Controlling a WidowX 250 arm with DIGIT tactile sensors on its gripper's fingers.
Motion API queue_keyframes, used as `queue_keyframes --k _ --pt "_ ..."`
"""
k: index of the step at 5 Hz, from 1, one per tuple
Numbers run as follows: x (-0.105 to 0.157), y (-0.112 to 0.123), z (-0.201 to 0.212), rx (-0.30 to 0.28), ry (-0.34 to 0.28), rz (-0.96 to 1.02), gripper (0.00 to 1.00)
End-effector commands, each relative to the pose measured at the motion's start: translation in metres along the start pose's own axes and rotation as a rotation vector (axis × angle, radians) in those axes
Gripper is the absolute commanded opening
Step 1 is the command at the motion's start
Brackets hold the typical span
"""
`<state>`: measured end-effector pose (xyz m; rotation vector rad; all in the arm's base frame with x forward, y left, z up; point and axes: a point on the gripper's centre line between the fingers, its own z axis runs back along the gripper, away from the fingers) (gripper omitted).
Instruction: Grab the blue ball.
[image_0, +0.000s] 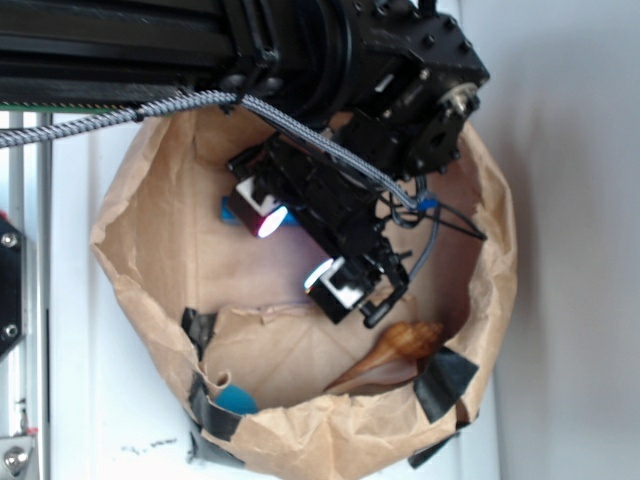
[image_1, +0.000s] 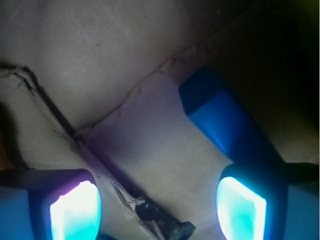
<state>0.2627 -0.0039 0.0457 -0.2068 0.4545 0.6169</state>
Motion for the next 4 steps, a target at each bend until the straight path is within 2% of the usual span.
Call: queue_keyframes --k 1,2,4 --pt "-0.052 -0.023 -0.003 -0.012 0.008 -0.137 1.00" --pt "-0.068 -0.026 0.003 -0.024 -0.028 -0.190 1.00" --pt "-0.070 -0.024 0.001 -0.024 0.000 -0.189 1.00"
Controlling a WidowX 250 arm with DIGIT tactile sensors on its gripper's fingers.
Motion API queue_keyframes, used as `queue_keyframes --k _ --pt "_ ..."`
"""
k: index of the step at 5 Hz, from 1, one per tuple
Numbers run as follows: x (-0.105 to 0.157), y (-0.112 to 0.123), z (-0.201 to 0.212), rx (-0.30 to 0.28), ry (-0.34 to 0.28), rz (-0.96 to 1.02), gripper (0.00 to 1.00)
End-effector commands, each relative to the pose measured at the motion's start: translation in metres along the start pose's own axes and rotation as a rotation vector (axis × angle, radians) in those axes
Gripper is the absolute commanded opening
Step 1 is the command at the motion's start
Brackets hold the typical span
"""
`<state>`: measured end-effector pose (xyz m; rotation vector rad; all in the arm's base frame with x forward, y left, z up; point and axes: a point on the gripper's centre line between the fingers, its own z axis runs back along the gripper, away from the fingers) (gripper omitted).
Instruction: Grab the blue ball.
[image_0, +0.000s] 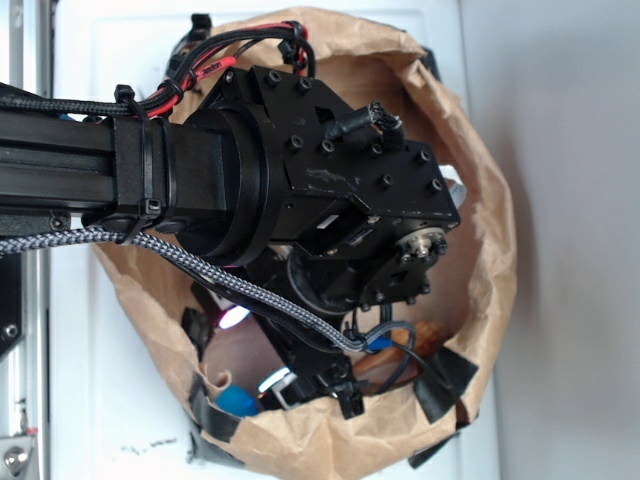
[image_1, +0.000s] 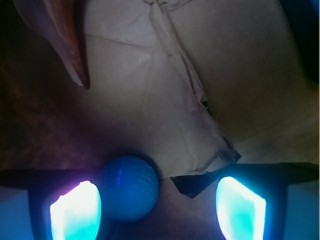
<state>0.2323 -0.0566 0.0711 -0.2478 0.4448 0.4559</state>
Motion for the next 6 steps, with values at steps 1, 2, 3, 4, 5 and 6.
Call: queue_keyframes --k 1,2,3,4,5,6 --pt "-0.009 0.001 0.006 -0.059 0.039 0.018 1.00" --pt "-0.010 0.008 -0.004 -0.126 0.078 0.037 1.00" --pt "-0.010 0.010 -0.012 -0.168 0.029 0.032 1.00" --pt "-0.014 0.008 -0.015 -0.241 -0.026 -0.044 1.00" --pt "-0.014 0.001 -0.012 -0.314 -0.077 -0.085 1.00" --pt "-0.011 -0.003 -0.011 -0.339 -0.113 -0.113 1.00"
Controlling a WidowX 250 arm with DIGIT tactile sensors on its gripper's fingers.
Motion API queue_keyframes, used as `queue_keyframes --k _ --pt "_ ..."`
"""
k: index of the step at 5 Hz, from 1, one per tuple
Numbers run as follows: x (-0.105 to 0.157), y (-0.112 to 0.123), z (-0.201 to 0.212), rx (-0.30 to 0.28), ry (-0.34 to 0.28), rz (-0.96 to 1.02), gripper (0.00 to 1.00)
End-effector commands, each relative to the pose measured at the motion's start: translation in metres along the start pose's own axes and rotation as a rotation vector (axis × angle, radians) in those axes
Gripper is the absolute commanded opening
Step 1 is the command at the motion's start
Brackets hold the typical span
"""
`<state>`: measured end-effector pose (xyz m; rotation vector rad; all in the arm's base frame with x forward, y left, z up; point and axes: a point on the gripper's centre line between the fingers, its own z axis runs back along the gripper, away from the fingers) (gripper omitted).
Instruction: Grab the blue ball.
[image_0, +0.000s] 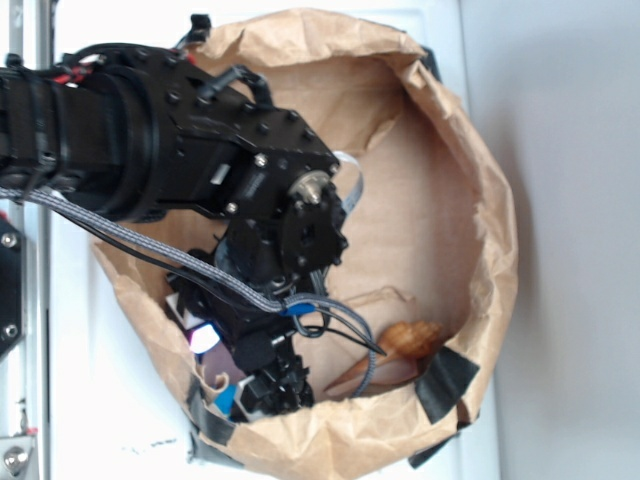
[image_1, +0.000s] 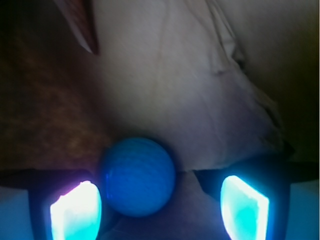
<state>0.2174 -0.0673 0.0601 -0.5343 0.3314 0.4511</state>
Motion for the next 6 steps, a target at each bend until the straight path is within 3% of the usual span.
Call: queue_keyframes --k 1,2,4,5,6 --pt "0.008 -0.009 0.003 -0.011 -0.068 -0.035 1.00" --pt "0.012 -0.012 -0.006 0.027 -0.051 -0.036 1.00" --pt "-0.014 -0.016 -0.037 0.087 0.167 -0.155 1.00" --pt "-0.029 -0.014 -0.037 0.093 0.221 -0.201 1.00" --pt "-0.041 -0.009 -0.033 0.083 0.211 -0.234 0.40"
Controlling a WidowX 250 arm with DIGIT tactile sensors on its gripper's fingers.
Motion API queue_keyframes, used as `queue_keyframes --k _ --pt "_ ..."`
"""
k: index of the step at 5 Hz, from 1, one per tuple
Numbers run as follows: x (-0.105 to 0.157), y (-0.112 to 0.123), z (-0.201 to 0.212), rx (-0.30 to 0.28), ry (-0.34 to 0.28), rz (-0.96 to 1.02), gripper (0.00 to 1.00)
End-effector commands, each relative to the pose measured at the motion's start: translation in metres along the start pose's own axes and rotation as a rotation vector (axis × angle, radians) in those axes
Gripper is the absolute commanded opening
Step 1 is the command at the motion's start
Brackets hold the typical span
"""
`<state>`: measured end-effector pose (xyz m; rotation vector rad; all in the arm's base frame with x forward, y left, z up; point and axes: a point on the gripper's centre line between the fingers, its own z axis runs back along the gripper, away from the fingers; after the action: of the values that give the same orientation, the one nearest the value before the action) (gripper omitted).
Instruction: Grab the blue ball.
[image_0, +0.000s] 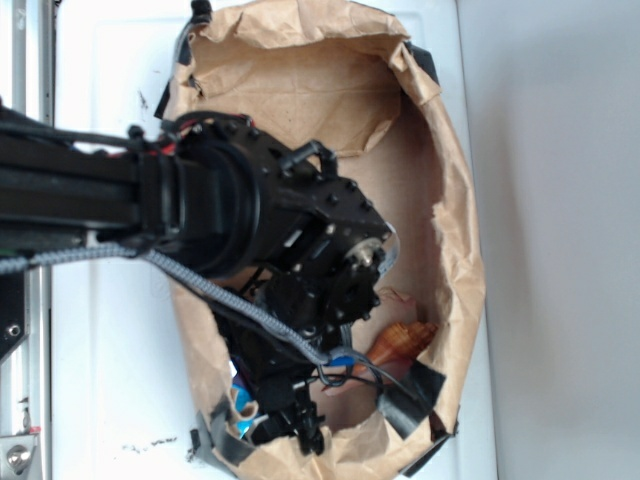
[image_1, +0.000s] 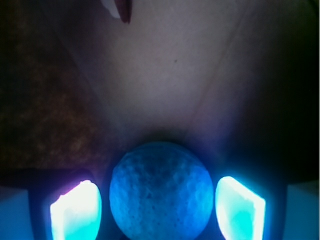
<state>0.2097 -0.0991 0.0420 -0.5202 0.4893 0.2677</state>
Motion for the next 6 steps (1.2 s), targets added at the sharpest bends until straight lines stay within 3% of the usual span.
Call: queue_keyframes --k 1,5,6 --pt "-0.034 0.002 -0.002 -0.004 -0.006 -0.103 0.00" --pt "-0.035 0.005 0.002 -0.031 -0.094 -0.109 0.00" --pt "-0.030 0.004 0.021 -0.083 -0.218 -0.108 0.00"
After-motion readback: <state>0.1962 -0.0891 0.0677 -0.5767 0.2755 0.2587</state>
